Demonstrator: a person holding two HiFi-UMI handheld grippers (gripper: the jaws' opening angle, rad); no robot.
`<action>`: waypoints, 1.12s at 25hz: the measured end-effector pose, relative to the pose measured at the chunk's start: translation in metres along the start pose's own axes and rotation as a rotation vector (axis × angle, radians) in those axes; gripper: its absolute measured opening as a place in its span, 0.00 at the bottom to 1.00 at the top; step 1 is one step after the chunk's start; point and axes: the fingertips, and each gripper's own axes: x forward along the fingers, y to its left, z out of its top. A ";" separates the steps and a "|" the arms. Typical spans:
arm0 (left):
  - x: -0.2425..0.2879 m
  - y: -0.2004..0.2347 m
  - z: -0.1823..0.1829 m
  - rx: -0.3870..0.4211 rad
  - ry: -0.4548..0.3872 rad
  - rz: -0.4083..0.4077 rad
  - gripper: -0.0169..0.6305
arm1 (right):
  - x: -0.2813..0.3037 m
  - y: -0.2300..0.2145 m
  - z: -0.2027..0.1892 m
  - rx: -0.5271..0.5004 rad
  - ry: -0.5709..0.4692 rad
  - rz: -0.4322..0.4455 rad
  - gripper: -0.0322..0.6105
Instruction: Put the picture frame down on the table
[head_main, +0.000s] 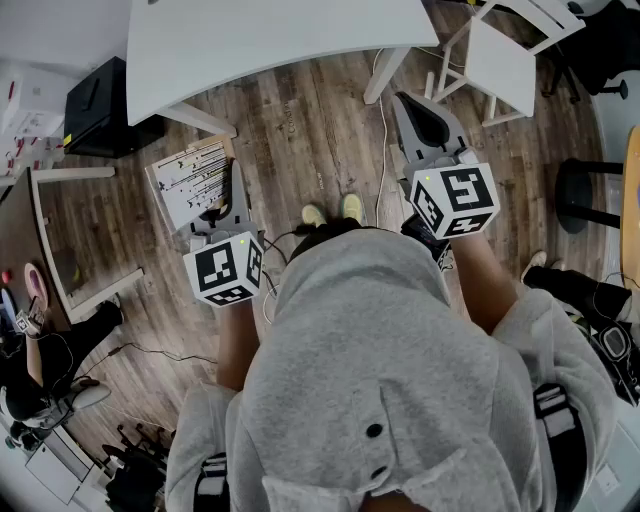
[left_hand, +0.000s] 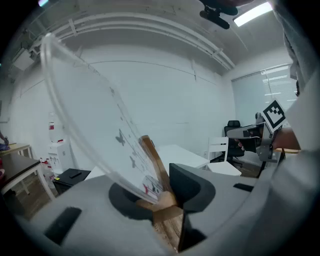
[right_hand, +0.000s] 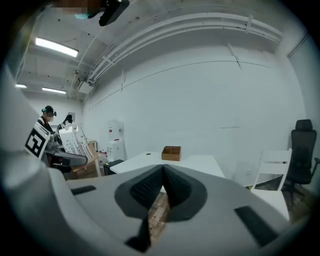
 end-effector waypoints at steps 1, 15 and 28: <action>0.002 -0.005 0.001 0.004 -0.002 -0.001 0.21 | -0.002 -0.004 -0.002 0.000 -0.002 0.000 0.09; 0.020 -0.061 0.015 0.021 -0.024 -0.027 0.21 | -0.016 -0.040 -0.011 0.087 -0.055 0.052 0.09; 0.028 -0.074 0.026 0.041 -0.047 -0.039 0.21 | -0.010 -0.044 -0.009 0.083 -0.072 0.070 0.09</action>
